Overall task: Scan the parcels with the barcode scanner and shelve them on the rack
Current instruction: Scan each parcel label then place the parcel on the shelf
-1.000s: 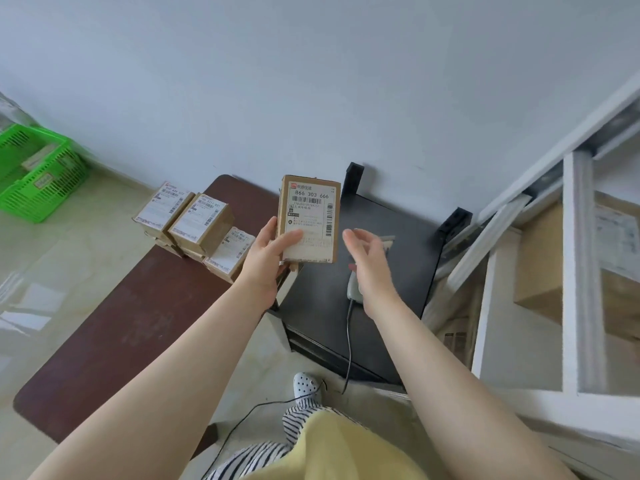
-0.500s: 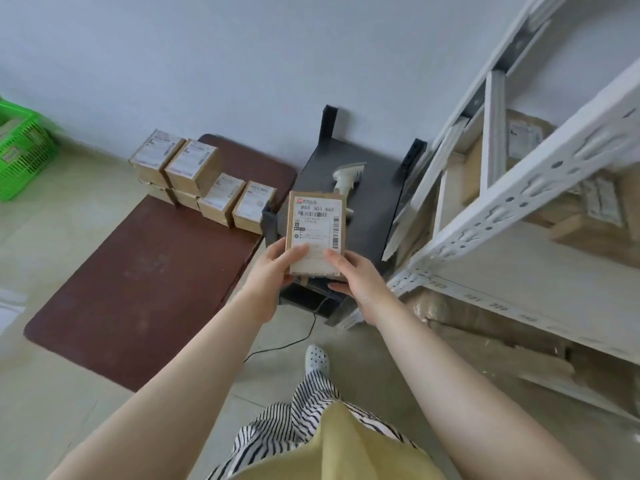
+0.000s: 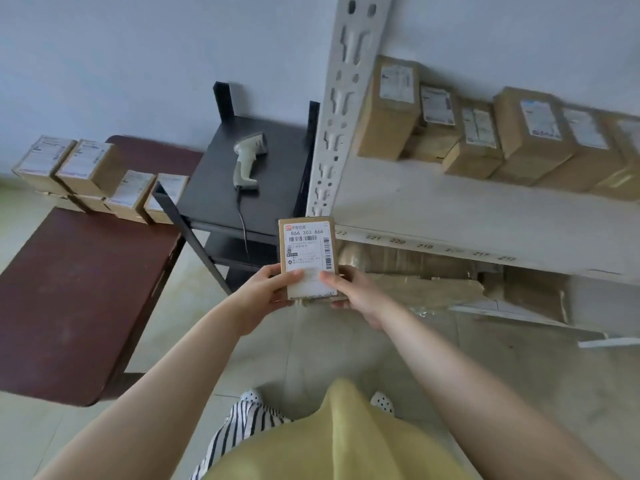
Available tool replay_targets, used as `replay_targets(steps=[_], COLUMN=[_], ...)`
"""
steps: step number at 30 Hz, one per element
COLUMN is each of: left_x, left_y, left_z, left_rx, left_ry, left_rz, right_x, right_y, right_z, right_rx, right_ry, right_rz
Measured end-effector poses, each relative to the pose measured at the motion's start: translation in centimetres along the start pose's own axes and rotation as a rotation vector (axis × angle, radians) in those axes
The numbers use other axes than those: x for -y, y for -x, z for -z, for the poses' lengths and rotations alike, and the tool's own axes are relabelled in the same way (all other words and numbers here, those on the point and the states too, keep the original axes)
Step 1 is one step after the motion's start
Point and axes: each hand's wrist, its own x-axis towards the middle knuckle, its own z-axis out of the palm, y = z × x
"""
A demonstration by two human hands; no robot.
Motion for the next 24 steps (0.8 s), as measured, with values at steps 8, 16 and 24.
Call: replay_targets(steps=[8, 16, 24], left_x=[1.2, 0.3, -2.6], left_y=[-5.8, -9.8, -16.5], left_z=[-20.2, -33.4, -42.4], left_rx=[-0.019, 0.028, 0.141], left_ry=[0.03, -0.04, -0.209], left_rz=[-0.013, -0.029, 0.022], right_x=[-4.4, -6.6, -7.0], right_y=[5.2, 8.9, 9.8], right_z=[18.5, 30.5, 39.8], right_rx=[-0.105, -0.232, -0.449], right_ry=[-0.089, -0.193, -0.311], right_rz=[-0.025, 0.003, -0.039])
